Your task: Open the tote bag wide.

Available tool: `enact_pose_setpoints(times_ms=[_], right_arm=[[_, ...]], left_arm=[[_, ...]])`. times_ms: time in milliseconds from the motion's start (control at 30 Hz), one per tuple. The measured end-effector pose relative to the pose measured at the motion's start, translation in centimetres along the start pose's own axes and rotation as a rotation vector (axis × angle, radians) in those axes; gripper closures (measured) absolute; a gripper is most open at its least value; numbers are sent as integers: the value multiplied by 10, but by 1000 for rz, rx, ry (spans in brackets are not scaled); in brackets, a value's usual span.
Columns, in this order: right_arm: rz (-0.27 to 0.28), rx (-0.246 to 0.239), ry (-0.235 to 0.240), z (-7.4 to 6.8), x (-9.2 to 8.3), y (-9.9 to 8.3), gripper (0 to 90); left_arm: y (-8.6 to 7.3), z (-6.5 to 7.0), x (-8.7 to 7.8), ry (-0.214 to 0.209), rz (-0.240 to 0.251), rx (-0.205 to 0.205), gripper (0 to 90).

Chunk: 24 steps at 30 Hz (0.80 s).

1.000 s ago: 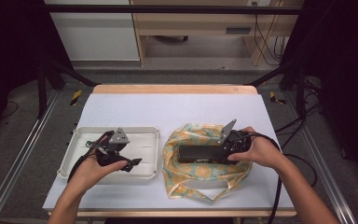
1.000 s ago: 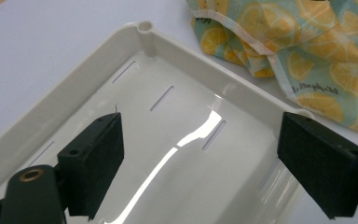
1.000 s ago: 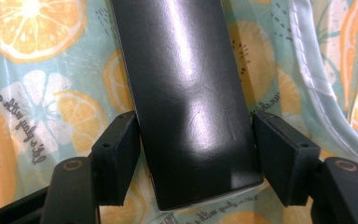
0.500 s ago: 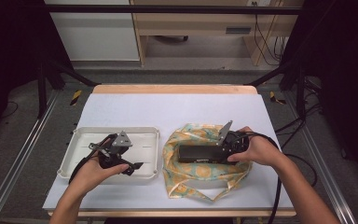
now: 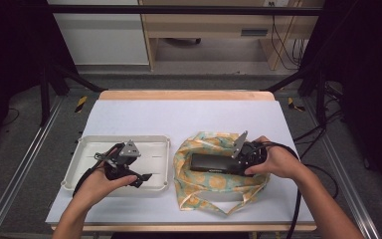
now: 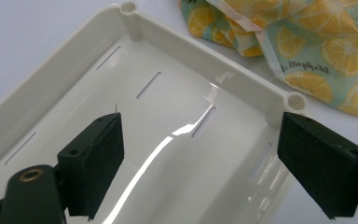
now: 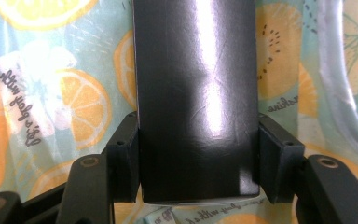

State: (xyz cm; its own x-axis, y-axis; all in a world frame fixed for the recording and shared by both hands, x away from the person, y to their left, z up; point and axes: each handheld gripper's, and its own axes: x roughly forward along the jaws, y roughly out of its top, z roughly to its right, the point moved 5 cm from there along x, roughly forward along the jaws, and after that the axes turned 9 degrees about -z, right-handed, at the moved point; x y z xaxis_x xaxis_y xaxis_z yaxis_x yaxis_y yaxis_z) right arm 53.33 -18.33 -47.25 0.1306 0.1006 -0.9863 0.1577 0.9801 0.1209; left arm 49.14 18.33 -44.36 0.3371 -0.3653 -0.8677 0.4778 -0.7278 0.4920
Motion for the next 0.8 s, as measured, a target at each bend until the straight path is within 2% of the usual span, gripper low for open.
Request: enact_pose_setpoints(times_ms=[367, 633, 800], right_arm=[[-17, 11, 16, 0, 1, 0, 423], [18, -17, -7, -2, -2, -3, 434], [49, -17, -21, -4, -8, -4, 435]], left_arm=[[1, 4, 2, -8, -10, 8, 147], [1, 3, 2, -10, -11, 7, 147], [0, 3, 2, -8, -11, 5, 147]])
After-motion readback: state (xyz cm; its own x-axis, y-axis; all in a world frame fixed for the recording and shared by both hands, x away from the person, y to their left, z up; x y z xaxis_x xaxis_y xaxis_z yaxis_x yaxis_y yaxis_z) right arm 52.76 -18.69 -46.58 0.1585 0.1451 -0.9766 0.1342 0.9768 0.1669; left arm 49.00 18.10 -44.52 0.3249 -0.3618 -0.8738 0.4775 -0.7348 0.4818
